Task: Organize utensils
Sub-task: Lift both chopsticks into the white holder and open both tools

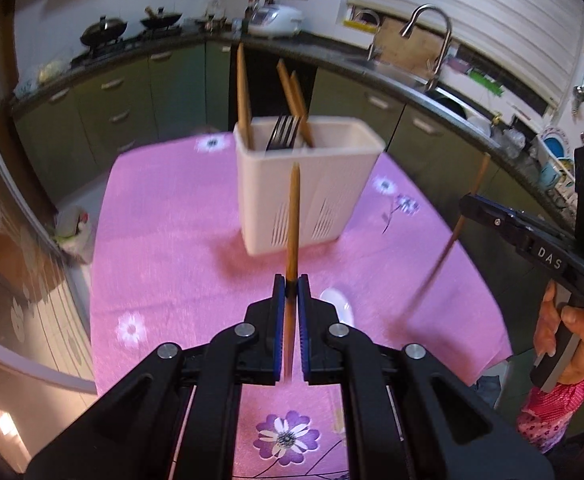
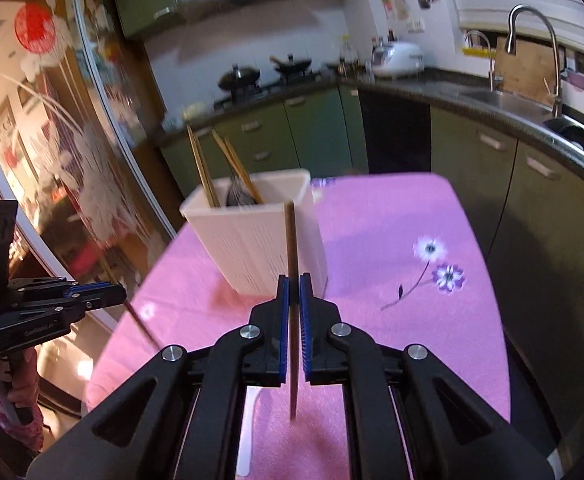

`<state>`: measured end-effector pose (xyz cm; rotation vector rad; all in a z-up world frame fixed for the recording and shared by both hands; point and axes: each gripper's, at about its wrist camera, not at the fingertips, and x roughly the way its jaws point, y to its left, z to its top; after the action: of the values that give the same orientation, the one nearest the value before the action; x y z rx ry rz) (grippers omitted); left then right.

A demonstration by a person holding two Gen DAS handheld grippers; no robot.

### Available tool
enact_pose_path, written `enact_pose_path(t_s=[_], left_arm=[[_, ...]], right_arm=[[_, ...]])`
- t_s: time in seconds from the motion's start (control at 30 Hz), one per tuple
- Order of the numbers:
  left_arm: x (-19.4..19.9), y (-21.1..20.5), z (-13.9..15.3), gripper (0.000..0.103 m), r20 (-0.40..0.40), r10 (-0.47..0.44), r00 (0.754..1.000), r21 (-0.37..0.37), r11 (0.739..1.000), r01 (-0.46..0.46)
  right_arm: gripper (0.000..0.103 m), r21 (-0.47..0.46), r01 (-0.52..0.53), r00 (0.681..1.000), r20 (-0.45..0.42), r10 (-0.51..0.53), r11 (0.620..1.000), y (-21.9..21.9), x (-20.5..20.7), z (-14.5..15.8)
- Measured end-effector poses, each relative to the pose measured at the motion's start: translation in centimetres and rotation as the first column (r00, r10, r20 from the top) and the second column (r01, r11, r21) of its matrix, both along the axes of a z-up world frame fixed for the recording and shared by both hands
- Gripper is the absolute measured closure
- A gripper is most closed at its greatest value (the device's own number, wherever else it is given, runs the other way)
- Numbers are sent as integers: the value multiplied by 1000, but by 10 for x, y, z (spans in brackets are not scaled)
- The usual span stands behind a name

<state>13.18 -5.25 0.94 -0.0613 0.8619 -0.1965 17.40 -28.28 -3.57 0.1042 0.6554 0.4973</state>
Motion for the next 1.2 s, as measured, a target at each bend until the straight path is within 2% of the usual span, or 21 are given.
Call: enact_pose_path(t_s=[0.23,0.47,0.7,0.93,1.07,1.2], left_arm=[[6,-8,60,97,98,-25,995,-2,1000,25],[28,-20,132,97,211,-23,977,8,1000,22],[53,-28,166,97,258,1,966,28,1000,-9],[88,-32,169,97,316,48,948,60,996,-71],[111,-29,150,97,286,67,956,65,994,-89],[131,-23,118,97,223,87,971,79,991,-107]], right_arm=[[97,33,-4,997,83,1,999,-3,-8,47],[97,21,-22,985,170,18,1000,3,-5,106],[97,55,-37,971,237,22,998,9,6,160],[97,68,-2,960,278,-17,998,21,41,194],[97,43,18,966,256,-29,999,36,73,188],[97,25,25,977,209,-30,999,48,99,159]])
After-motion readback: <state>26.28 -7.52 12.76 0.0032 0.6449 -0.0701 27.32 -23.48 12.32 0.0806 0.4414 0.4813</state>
